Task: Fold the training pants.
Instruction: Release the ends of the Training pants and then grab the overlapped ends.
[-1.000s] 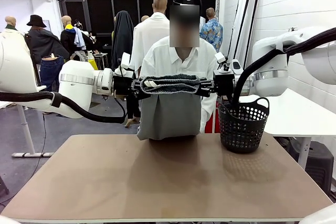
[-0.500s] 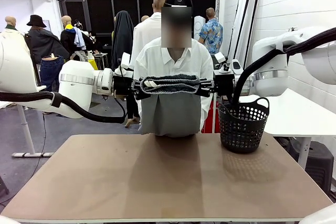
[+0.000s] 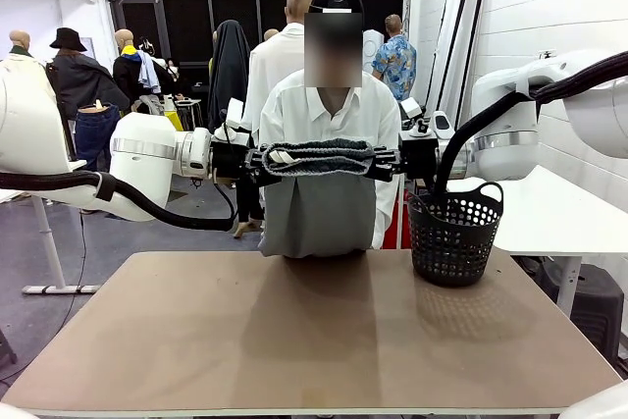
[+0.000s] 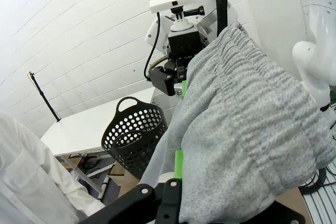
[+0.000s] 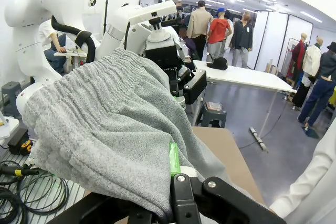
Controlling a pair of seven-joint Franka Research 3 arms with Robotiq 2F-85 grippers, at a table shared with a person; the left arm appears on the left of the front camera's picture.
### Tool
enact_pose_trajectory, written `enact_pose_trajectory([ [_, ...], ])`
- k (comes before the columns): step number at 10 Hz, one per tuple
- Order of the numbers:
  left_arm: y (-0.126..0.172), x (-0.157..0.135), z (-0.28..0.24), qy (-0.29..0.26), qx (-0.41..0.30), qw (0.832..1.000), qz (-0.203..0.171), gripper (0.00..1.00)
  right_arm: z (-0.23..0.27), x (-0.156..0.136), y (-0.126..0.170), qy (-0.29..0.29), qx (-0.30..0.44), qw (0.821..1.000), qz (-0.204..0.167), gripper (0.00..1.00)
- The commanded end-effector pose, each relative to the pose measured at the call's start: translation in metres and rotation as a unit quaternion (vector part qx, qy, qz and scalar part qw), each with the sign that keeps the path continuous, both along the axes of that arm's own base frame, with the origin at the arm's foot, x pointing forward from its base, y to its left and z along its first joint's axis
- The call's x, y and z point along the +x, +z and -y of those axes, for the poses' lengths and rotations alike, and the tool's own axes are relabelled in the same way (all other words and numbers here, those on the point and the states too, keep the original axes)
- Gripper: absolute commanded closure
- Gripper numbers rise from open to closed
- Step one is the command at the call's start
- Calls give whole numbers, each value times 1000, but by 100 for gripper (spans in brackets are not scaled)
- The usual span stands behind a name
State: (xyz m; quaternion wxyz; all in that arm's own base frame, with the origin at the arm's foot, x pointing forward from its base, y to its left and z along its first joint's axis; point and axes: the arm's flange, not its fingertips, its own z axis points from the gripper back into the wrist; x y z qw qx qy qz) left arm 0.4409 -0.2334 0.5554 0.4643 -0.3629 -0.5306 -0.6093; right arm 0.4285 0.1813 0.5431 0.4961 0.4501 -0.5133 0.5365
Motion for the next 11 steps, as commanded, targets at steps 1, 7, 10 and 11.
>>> enact_pose_trajectory([
  [1,3,-4,-1,5,-11,1000,6,100,-1,-3,1,0,2,1000,1,100],
  [7,3,-4,-1,5,-11,1000,6,100,-1,-3,1,0,2,1000,1,100],
  [10,3,-4,-1,5,-11,1000,6,100,-1,-3,1,0,2,1000,1,100],
  [11,3,-4,-1,5,-11,1000,6,100,-1,-3,1,0,2,1000,1,100],
])
